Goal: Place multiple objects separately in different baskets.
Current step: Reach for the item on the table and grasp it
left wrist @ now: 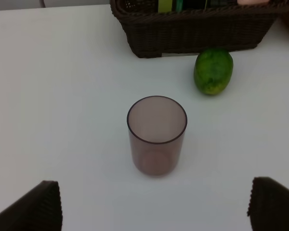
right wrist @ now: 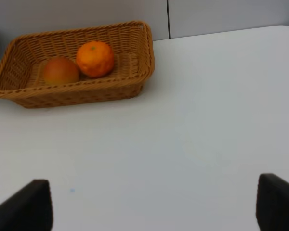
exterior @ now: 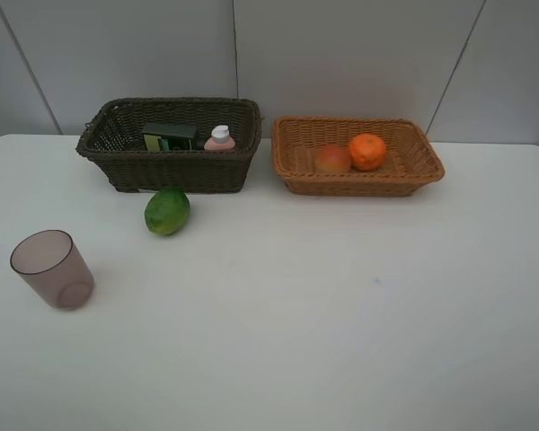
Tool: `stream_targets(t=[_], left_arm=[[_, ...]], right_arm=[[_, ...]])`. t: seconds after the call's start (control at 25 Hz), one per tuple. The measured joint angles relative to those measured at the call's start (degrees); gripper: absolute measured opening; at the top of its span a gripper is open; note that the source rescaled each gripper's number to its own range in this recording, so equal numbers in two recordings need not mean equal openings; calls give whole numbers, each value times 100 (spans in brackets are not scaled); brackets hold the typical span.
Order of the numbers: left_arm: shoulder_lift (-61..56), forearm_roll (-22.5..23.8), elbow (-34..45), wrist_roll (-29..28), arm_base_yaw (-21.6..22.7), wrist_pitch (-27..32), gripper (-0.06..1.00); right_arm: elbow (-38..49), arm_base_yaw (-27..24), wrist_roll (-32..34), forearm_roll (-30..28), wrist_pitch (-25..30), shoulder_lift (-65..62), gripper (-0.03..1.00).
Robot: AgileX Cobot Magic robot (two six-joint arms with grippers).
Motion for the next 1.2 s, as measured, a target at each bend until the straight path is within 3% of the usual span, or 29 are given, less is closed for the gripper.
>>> stream_targets(t=[1.2], left_arm=[[0, 0, 0, 0, 0, 0, 100]], right_arm=[[0, 0, -410, -31, 0, 0, 77]])
